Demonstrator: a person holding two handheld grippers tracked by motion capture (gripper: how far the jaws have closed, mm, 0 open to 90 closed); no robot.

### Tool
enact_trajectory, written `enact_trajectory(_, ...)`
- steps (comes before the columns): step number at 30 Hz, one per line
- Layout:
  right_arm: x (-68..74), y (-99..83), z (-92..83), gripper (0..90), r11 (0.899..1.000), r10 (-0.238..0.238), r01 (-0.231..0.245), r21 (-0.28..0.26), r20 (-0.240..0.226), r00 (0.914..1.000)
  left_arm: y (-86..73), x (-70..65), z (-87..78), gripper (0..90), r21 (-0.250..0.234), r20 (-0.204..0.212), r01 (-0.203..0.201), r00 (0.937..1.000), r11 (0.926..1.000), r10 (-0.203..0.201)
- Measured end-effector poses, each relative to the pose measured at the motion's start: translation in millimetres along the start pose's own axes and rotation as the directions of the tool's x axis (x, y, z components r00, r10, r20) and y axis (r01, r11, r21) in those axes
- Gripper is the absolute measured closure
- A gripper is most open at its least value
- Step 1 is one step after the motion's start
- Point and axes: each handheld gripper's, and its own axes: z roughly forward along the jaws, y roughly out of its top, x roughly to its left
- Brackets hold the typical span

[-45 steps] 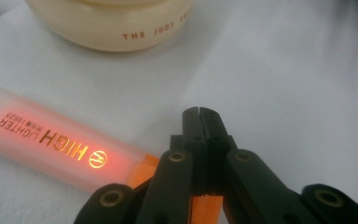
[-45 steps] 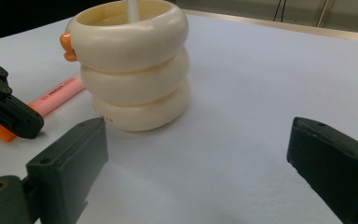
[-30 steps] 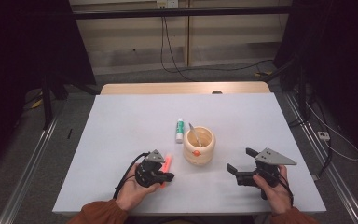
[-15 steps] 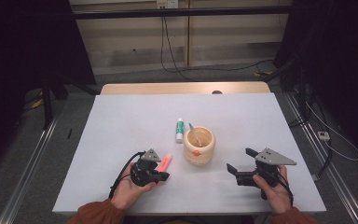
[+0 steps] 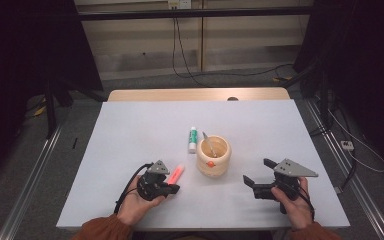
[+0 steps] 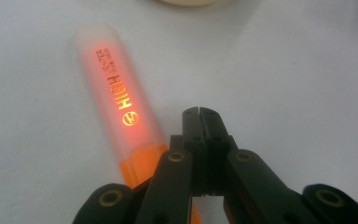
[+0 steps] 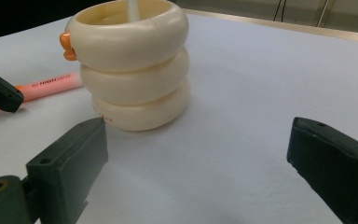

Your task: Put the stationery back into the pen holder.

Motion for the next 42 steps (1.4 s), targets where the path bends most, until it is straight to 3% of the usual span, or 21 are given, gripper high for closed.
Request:
enact_trajectory(5,0.0,0.0,0.0,5.0,1.000,0.001,-0.001,0.001,0.001,1.0000,1.4,-0.5,-8.2,86.1,-0.064,-0.003,-0.001,1.0000,0.9980,0.001)
enact_trajectory(11,0.0,0.1,-0.1,5.0,1.000,0.001,-0.001,0.001,0.002,1.0000,5.7,0.3,-19.4,69.3,-0.136,-0.048,-0.013,0.9988,0.9906,0.007)
enact_trajectory(17,0.2,0.2,0.3,5.0,1.000,0.000,0.000,0.002,0.001,1.0000,8.7,5.1,-28.1,39.7,-0.187,-0.108,0.000,0.9940,0.9823,-0.021)
enact_trajectory(20,0.1,0.2,0.4,5.0,1.000,0.001,-0.001,0.001,-0.001,1.0000,9.5,7.9,-30.3,20.8,-0.205,-0.125,0.015,0.9913,0.9787,-0.042)
enact_trajectory(24,0.1,0.1,0.2,5.0,1.000,0.001,-0.001,0.002,0.000,1.0000,8.8,11.1,-34.3,8.0,-0.221,-0.134,0.015,0.9899,0.9752,-0.045)
enact_trajectory(28,0.2,0.1,0.1,5.0,1.000,0.001,-0.001,0.001,0.000,1.0000,8.0,14.6,-43.1,6.2,-0.227,-0.140,0.007,0.9894,0.9738,-0.039)
enact_trajectory(30,0.1,0.2,0.0,5.0,1.000,0.000,0.000,0.001,0.000,1.0000,6.7,17.4,-49.5,6.4,-0.248,-0.138,0.014,0.9892,0.9688,-0.050)
enact_trajectory(36,0.1,0.3,0.1,5.1,1.000,0.000,0.000,0.001,0.001,1.0000,-1.6,24.5,-65.4,7.3,-0.258,-0.192,0.023,0.9786,0.9658,-0.075)
enact_trajectory(37,0.4,0.3,0.1,5.1,1.000,0.000,0.000,0.001,0.000,1.0000,-3.2,25.4,-67.5,8.3,-0.247,-0.204,0.026,0.9758,0.9687,-0.078)
enact_trajectory(39,0.6,0.3,-0.1,5.1,1.000,-0.001,0.001,0.002,-0.001,1.0000,-6.6,27.4,-69.1,8.7,-0.255,-0.200,0.050,0.9743,0.9656,-0.104)
enact_trajectory(42,0.8,0.3,-0.2,5.1,1.000,-0.004,0.004,0.001,0.001,1.0000,-10.2,28.6,-70.9,9.2,-0.229,-0.210,0.078,0.9692,0.9703,-0.128)
